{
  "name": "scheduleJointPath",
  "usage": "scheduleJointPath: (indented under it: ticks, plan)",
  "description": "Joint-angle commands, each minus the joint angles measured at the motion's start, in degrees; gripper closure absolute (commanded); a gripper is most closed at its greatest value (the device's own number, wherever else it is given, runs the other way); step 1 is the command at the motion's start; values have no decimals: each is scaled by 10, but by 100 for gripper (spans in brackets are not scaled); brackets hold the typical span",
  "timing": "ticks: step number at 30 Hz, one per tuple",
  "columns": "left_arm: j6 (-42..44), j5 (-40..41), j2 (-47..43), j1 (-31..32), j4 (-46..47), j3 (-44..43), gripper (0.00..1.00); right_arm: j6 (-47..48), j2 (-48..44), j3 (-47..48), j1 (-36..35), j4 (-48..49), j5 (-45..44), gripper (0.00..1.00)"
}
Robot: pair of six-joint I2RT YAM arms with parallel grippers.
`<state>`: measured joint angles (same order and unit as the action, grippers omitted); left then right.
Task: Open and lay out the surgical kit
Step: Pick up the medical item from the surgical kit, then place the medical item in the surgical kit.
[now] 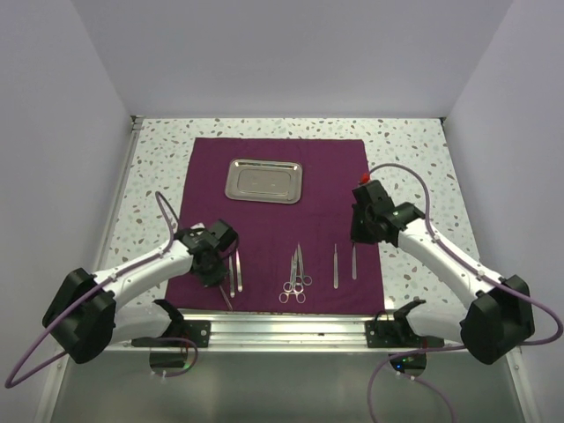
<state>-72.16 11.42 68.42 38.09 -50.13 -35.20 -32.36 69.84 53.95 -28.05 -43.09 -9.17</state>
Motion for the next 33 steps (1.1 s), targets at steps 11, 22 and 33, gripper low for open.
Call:
scheduleJointPath:
  ticks: [11, 22, 33]
  plan:
    - [115, 97, 85, 4, -45, -186, 100, -75, 70, -104, -2, 171, 90, 100]
    - [197, 128, 112, 4, 7, -195, 100, -57, 61, -98, -1, 138, 93, 13]
    - [235, 113, 121, 5, 57, -200, 55, -24, 10, -9, 0, 73, 29, 12]
